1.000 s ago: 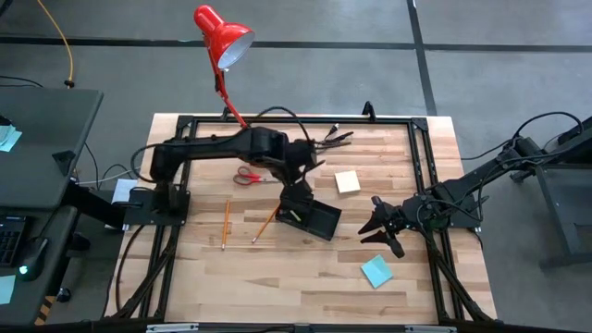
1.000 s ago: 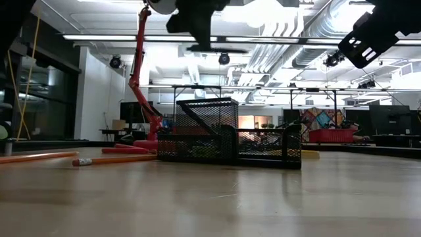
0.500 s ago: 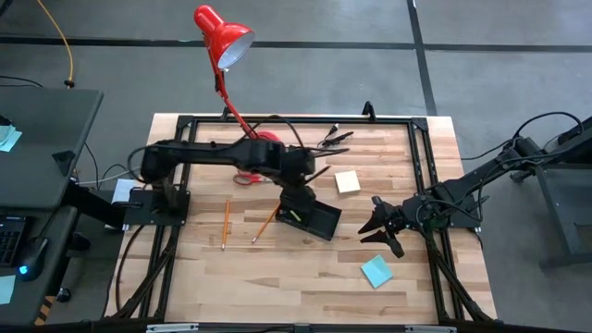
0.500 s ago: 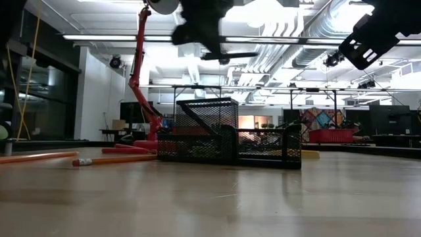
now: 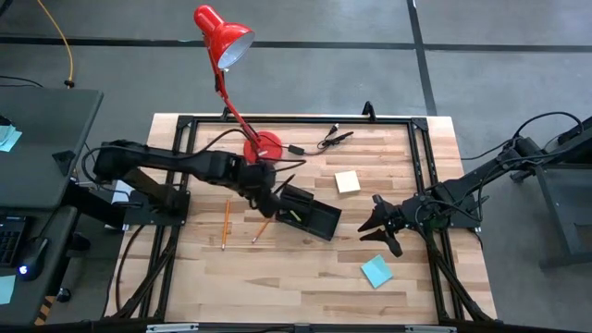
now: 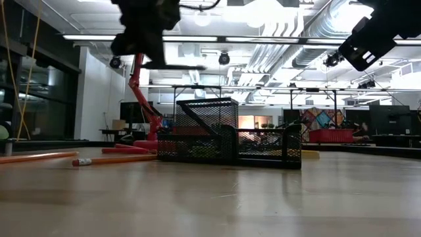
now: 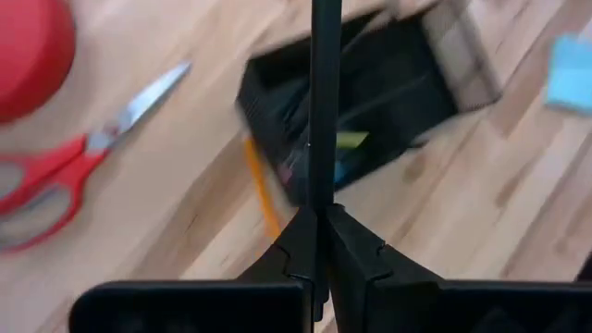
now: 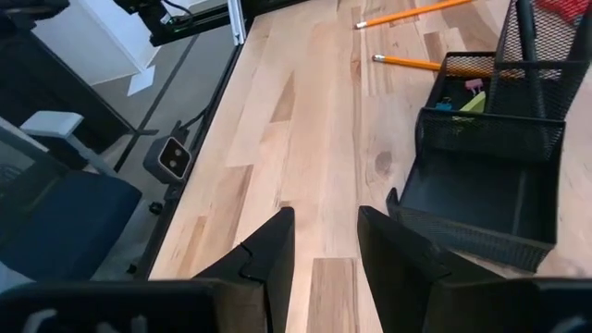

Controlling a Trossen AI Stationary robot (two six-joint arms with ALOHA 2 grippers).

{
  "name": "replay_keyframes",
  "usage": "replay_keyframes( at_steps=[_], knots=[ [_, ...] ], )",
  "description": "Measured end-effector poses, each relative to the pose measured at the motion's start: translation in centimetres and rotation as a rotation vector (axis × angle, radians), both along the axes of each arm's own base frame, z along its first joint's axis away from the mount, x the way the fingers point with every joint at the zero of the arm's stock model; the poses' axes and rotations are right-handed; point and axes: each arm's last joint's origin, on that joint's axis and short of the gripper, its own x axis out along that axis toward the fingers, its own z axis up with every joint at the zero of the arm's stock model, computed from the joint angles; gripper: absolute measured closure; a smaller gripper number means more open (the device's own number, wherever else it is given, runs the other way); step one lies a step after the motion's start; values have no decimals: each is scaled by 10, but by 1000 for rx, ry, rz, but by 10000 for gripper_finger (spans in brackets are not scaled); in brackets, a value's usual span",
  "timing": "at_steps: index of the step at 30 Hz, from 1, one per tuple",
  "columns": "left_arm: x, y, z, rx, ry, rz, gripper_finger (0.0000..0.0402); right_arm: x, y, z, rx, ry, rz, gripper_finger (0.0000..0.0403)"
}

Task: Pick and place office supplies into organizer
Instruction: Put the black pen into the black desk organizer

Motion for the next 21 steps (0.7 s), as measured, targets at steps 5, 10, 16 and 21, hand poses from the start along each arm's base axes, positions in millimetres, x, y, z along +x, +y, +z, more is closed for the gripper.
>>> replay_keyframes(
  at_steps=[5, 10, 16, 21],
  knots=[
    [-14, 3, 5, -15, 186, -92, 401, 0, -2, 0, -14, -4, -53, 286],
    [-22, 3, 16, 10, 285, -216, 401, 1, -3, -1, -7, -2, -118, 286],
    [-15, 4, 33, 79, 254, -336, 401, 0, -5, -2, 35, 22, -211, 286],
    [-8, 5, 27, 94, 328, -392, 401, -1, -8, -5, 45, 43, -294, 286]
  ],
)
